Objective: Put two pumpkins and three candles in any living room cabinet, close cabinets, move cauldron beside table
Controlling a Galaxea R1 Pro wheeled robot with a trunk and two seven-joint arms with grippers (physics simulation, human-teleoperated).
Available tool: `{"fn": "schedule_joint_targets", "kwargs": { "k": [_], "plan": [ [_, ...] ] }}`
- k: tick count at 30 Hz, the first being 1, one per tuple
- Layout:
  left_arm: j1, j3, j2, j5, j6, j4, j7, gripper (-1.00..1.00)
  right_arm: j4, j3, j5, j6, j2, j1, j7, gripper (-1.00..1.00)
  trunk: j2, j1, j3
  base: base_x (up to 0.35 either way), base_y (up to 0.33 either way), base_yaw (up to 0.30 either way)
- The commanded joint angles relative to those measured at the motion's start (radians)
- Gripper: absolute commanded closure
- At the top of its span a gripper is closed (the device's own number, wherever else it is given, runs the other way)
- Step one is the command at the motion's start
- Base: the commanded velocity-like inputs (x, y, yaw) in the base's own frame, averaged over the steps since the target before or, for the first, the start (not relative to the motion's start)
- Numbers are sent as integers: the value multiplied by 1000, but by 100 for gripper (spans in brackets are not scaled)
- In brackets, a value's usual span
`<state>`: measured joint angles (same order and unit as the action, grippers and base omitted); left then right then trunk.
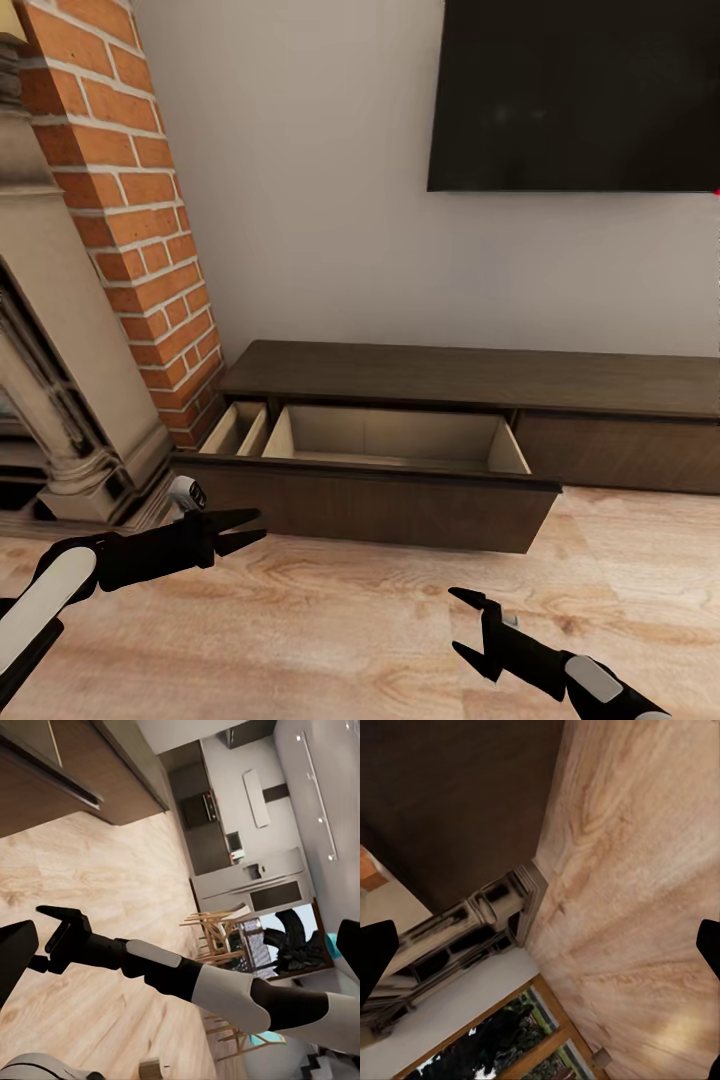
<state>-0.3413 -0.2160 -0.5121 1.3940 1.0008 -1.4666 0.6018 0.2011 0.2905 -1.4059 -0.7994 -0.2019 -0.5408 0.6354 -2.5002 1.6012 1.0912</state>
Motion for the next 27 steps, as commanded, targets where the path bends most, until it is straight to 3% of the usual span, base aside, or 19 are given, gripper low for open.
{"fn": "schedule_joint_targets", "kwargs": {
  "k": [1,27],
  "plan": [
    [-1,-2,-1,-1,2,0,4,-100,-2,5,-2,-1,-1,-1,6,-100,0,-1,-3,0,0,0],
    [-1,-2,-2,-7,2,0,4,-100,-6,4,-6,12,-1,-1,9,-100,174,-96,-85,0,0,0]
  ]
}}
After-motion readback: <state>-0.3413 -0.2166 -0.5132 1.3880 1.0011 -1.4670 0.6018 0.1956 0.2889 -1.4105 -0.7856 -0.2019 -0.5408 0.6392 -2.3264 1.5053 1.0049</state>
